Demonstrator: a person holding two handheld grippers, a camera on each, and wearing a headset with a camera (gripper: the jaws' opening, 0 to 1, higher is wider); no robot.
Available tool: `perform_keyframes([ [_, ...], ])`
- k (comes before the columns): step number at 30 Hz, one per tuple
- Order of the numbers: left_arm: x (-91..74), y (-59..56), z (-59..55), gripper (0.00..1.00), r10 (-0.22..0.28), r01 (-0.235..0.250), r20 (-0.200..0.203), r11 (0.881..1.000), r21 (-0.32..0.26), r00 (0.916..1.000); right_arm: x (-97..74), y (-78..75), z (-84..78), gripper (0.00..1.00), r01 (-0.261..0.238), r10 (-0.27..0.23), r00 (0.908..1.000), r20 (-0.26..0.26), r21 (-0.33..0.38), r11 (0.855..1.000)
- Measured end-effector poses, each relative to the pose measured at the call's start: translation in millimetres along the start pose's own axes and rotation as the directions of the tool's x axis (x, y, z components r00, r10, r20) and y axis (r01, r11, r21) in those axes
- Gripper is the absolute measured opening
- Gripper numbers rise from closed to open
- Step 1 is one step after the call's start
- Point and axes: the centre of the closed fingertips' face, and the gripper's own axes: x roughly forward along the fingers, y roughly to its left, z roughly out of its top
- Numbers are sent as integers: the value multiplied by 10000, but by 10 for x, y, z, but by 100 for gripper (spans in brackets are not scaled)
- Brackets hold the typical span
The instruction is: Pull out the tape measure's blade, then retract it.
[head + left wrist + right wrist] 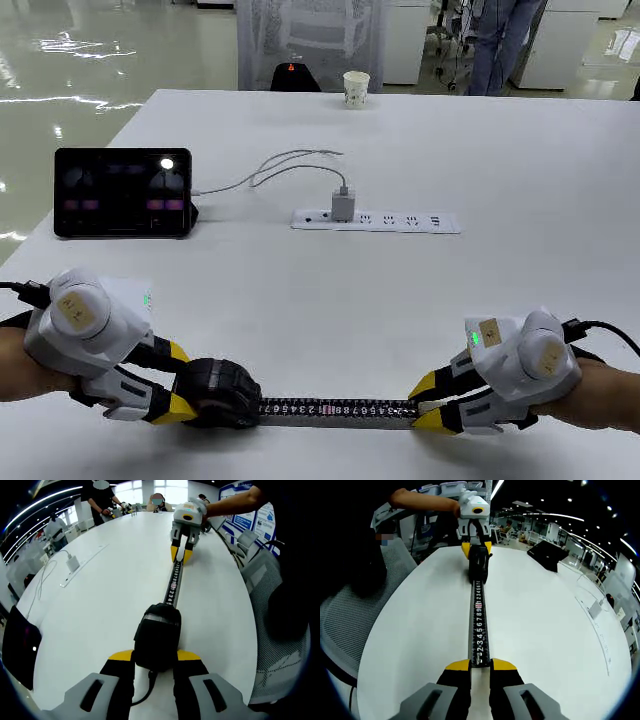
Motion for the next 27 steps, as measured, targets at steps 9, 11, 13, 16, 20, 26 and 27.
perform_keyframes([
  [9, 13, 26, -21, 23, 3, -3, -11, 10000, -20, 10000, -91, 4, -116, 9, 67, -65, 9999, -143, 131, 9999],
  [11, 20, 40, -33, 23, -1, 1, -24, 10000, -18, 10000, -112, 5, -145, 9, 83, -80, 9998, -173, 170, 9998],
  [13, 27, 52, -43, 23, 3, -4, -28, 10000, -21, 10000, -133, 8, -169, 9, 94, -90, 9998, -200, 197, 9998],
  [16, 26, 46, -39, 23, 19, -19, -35, 10000, -28, 10000, -169, 8, -206, 9, 108, -102, 9996, -251, 242, 9996],
  [20, 19, 30, -26, 24, 27, -27, -54, 10000, -26, 10000, -223, 12, -251, 9, 140, -131, 9994, -312, 293, 9995],
  [26, 10, 12, -13, 23, 32, -32, -81, 10000, -29, 10000, -292, 12, -331, 9, 161, -146, 9991, -405, 368, 9992],
  [27, 9, 10, -11, 24, 35, -35, -85, 10000, -35, 10000, -307, 10, -351, 9, 177, -161, 9989, -431, 384, 9991],
])
